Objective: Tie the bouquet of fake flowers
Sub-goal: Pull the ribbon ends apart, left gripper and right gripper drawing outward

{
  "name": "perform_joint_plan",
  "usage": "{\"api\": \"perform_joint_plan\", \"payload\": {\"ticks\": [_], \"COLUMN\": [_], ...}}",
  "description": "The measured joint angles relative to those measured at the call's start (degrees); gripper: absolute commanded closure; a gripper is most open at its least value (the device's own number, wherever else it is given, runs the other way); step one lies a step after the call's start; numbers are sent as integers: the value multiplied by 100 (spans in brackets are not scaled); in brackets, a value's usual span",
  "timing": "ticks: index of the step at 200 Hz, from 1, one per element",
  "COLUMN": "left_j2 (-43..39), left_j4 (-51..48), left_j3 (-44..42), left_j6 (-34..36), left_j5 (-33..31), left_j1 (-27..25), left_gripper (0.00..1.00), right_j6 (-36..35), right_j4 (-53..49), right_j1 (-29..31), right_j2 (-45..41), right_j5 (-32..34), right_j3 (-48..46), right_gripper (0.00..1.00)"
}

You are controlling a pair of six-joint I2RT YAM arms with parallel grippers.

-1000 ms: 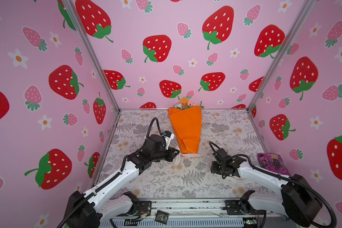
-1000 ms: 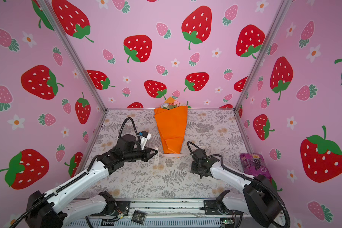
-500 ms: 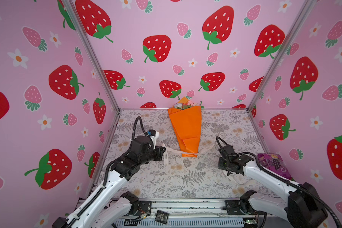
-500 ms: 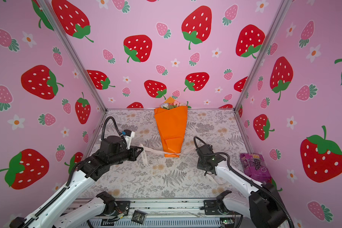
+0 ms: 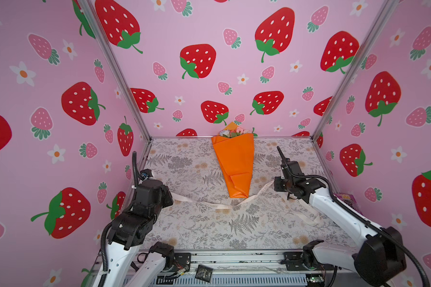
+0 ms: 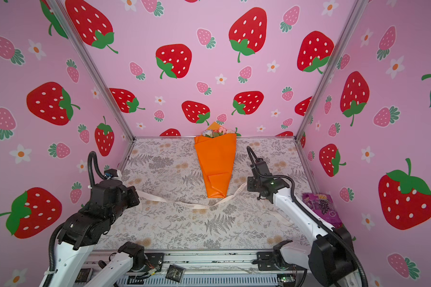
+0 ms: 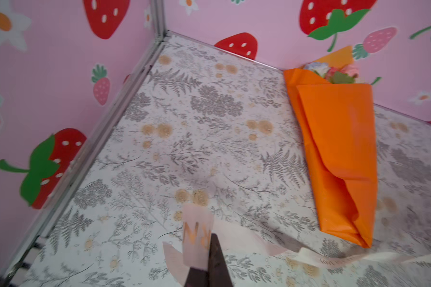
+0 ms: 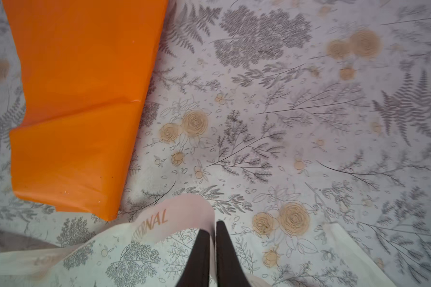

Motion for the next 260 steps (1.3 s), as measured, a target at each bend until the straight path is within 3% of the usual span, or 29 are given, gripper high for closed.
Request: {"api": "perform_joint_plan", "payload": {"ticks": [30, 60, 100, 132, 165, 178, 260], "left_j2": [-22, 188, 437, 415, 387, 407, 476], "left_j4": [-229, -236, -140, -28, 39, 79, 256], "left_j3": [297, 321, 216, 197, 129, 107, -96], "left_j6": [223, 262, 420, 522, 540, 542, 535], "left_j5": [-83, 238, 695, 874, 994, 1032, 1276], "left_j1": [1001, 1338, 1366, 1368, 1368, 1368, 1377], "left_gripper": [100, 100, 100, 100, 100, 100, 100], "right_j6": [186, 896, 1808, 2653, 3272, 3351, 3174], "right_j4": [-317, -356, -382, -433, -509, -448, 981], "right_j1": [22, -251, -1322, -1355, -1357, -1357, -1617], "right_j2": [444, -551, -1670, -2374, -2887, -2863, -1637], "right_j5": [-37, -31, -317, -855, -994, -990, -1032], "right_j3": [-68, -680, -1565, -2435, -2927, -3018, -3213], "right_gripper": [50, 45, 48, 47, 48, 48, 73]}}
